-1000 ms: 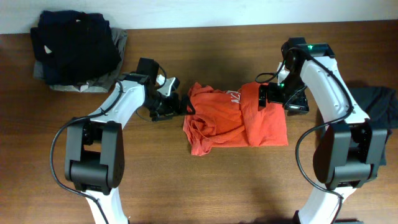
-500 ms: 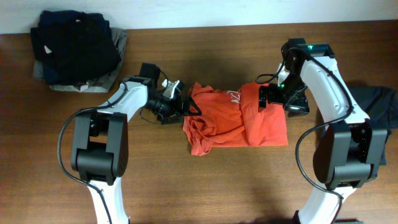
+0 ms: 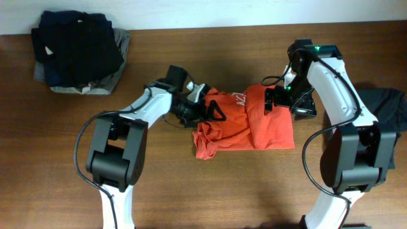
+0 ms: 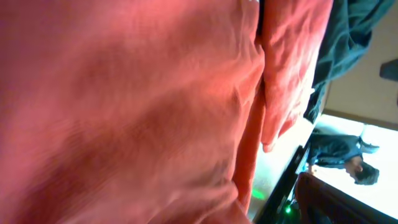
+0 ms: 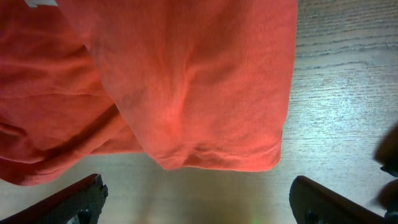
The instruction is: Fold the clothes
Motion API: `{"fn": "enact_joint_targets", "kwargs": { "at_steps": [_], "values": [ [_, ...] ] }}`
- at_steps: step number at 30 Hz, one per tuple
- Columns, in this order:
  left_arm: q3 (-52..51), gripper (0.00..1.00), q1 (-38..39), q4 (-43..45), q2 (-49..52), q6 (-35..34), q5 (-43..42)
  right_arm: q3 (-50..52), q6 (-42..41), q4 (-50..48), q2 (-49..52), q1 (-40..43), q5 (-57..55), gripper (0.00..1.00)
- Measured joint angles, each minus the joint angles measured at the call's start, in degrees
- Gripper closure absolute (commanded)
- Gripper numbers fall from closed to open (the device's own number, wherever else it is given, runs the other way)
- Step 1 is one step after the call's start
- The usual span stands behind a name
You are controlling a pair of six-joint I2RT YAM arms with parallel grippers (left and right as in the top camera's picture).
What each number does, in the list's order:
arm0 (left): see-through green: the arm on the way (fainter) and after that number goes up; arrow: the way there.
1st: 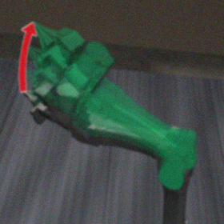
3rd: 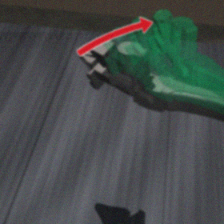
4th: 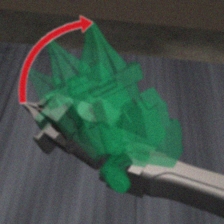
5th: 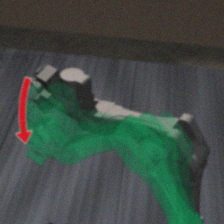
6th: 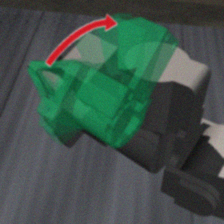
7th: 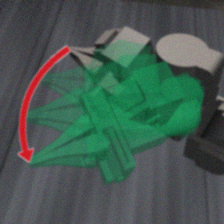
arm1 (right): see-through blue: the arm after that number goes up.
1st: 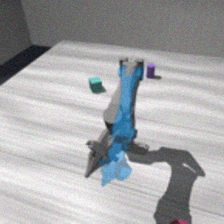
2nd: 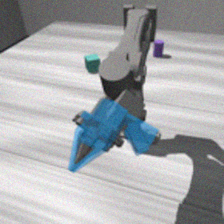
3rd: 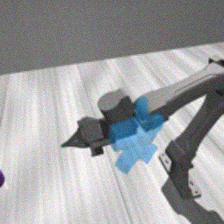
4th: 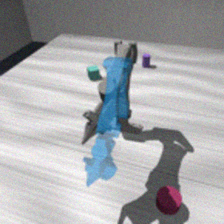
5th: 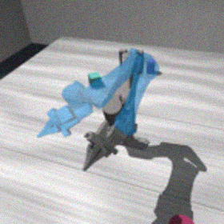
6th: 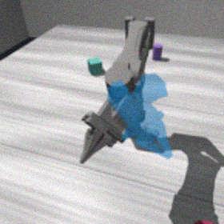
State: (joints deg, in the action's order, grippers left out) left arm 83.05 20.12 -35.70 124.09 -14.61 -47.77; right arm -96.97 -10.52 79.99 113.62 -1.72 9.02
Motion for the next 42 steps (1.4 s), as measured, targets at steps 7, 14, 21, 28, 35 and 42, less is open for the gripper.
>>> {"fn": "enact_joint_targets", "kwargs": {
  "at_steps": [7, 14, 21, 28, 35, 42],
  "values": [
    [0.17, 0.46, 0.68, 1.97, 0.00, -7.28, 3.82, 0.00, -0.02, 0.00, 0.00, -0.02, 0.02, 0.01],
    [-0.04, 0.99, 0.66, 2.75, 1.07, -9.35, 8.90, 0.00, -0.04, 0.00, 0.00, -0.02, 0.02, 0.01],
    [0.00, 0.99, 0.35, 1.07, 1.07, -9.40, 9.75, 0.00, -0.04, 0.00, 0.00, -0.02, 0.02, 0.01],
    [3.34, 0.99, -4.85, -11.08, 1.07, -7.39, 14.27, 0.00, -0.02, 0.00, 0.00, -0.02, 0.00, 0.01],
    [8.57, 1.00, -12.31, -21.59, 1.07, -2.84, 24.00, 0.00, -0.04, -0.02, 0.00, -0.02, 0.00, 0.01],
    [13.57, 1.00, -16.70, -30.10, 1.18, -1.18, 36.04, 0.00, -0.04, -0.26, 0.00, -0.02, 0.00, 0.01]
  ]
}}
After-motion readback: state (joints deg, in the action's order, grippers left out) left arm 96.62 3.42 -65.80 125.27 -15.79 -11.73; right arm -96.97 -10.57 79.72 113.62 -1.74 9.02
